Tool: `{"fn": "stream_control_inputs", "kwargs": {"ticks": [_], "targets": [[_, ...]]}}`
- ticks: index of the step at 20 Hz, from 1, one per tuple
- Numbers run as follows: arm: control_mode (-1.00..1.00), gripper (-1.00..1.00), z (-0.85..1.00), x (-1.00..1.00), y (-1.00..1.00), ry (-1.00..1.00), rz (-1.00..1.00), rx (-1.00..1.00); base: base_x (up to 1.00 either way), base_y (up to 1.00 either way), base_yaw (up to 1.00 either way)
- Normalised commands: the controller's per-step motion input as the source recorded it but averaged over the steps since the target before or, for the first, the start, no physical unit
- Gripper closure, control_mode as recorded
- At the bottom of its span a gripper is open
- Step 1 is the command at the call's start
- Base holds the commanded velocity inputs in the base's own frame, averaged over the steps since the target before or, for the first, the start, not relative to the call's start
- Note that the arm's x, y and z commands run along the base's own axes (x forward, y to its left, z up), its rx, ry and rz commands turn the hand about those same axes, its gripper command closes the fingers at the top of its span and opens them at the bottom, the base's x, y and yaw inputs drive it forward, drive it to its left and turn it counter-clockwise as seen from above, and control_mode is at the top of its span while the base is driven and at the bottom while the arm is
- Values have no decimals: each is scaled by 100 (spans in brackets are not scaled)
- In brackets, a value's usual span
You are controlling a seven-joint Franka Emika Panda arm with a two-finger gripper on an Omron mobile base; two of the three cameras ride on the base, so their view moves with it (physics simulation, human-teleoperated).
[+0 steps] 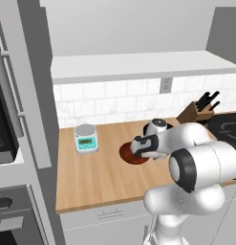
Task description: Pick up the bowls on the counter and stack them on top of one another in the open cabinet. Place the smaller bowl on top of the larger bowl.
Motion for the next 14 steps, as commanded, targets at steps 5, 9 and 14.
{"fn": "stream_control_inputs", "kwargs": {"ticks": [5, 9, 14], "targets": [[-100, 100, -26, 3, 5, 0, 0, 0, 0, 0, 0], [-100, 100, 0, 0, 2, 0, 0, 0, 0, 0, 0], [-100, 100, 0, 0, 0, 0, 0, 0, 0, 0, 0]]}}
